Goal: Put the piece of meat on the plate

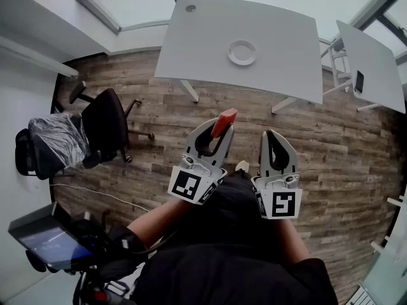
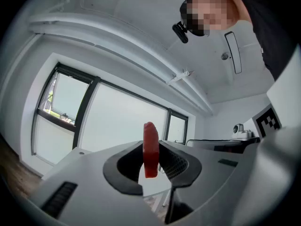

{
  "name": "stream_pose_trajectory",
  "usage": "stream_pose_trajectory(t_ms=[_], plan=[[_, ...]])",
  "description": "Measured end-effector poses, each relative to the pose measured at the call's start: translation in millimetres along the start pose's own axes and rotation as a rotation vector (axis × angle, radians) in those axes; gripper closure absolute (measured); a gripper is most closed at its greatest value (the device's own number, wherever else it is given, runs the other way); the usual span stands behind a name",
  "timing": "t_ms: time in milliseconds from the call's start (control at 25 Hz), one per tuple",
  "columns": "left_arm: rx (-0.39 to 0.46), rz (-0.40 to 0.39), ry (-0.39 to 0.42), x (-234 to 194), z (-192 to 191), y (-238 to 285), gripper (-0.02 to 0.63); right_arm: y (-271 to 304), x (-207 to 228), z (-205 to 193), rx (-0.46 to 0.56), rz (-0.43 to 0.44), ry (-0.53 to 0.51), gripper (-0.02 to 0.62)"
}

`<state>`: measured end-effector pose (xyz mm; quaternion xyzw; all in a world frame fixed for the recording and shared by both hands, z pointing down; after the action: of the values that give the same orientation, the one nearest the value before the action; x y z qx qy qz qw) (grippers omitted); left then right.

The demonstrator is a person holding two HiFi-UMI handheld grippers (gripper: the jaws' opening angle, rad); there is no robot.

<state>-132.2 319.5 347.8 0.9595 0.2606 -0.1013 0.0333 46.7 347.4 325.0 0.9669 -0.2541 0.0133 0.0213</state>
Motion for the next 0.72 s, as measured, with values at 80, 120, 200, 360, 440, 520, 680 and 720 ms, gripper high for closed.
stream_pose_trajectory(t_ms=[80, 120, 200, 360, 440, 520, 680, 720], plan=[[0.000, 0.011, 0.003, 1, 2, 3, 0.509, 1, 5, 2, -0.001, -0.006, -0.006, 0.589], [0.000, 0.018, 0.004, 0, 2, 3, 0.509, 1, 7, 2, -0.003, -0.015, -0.012, 0.589], [-0.005, 0.038, 0.000, -5, 2, 1, 0.509, 1, 8, 1, -0.014, -0.043, -0.034, 0.589], [-0.022, 0.083, -0.017, -11, -2, -2, 0.509, -4, 14, -2, -0.009, -0.042, -0.045, 0.589], [-0.014, 0.106, -0.006, -4, -2, 1, 0.509, -11, 24, -2, 0.007, -0.024, -0.031, 0.589], [-0.006, 0.130, 0.009, 13, -4, 3, 0.509, -26, 39, -5, 0.020, -0.011, -0.009, 0.589], [0.003, 0.181, 0.018, 31, -8, 3, 0.509, -42, 57, -10, 0.028, 0.020, 0.032, 0.589], [0.007, 0.192, 0.018, 33, -10, 3, 0.509, -43, 59, -11, 0.030, 0.029, 0.032, 0.589]])
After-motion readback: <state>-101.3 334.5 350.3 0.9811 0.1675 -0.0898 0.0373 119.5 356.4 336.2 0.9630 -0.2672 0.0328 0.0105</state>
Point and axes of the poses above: the fingertips, and each gripper's own axes: y forward along the fingers, x to its right, z out of its top, the point moved 9 cm from there along -y, backward along the fingers, and after that the axes turned 7 degrees about z, right-handed, at the moved point
